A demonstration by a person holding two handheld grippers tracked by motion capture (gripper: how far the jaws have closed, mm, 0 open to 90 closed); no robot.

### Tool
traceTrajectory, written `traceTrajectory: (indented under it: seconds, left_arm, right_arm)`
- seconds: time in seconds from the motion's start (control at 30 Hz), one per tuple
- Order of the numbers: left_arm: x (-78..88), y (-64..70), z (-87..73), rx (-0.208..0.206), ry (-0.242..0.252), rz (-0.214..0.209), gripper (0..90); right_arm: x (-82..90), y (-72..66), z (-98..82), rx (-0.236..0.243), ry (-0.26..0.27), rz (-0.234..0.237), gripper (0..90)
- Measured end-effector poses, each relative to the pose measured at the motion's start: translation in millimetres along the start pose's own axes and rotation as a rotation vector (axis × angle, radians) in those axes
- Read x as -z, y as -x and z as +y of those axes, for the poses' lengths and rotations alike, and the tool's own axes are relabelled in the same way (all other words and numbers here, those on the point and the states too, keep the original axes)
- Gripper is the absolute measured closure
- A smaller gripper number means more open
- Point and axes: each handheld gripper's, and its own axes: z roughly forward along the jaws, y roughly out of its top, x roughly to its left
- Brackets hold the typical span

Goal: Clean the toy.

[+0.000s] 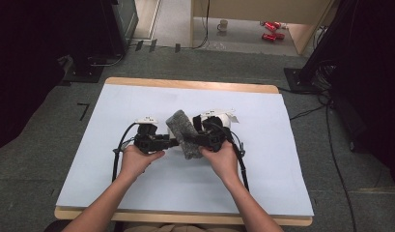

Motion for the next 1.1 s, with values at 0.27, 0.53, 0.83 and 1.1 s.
traceTrajectory:
  seconds: [0.27,0.53,0.83,1.1]
  left_arm:
    - [-0.6,-4.7,-0.4,-0.006,0.01,-0.003,60.9]
    - [0.1,-8.6,1.1,-0.005,0.009,-0.015,60.9]
    - [1.0,-12.8,3.6,0.01,0.009,-0.026,61.0]
    - [0.4,-13.2,4.4,0.015,0.01,-0.03,61.1]
  right_arm:
    - [9.6,7.5,0.0,0.027,-0.014,-0.084,76.8]
    - [22.4,15.7,2.4,0.006,-0.015,-0.088,77.2]
    - [44.4,30.0,6.5,-0.036,0.019,-0.083,77.4]
    - [61.7,48.5,5.4,-0.094,0.056,-0.076,77.6]
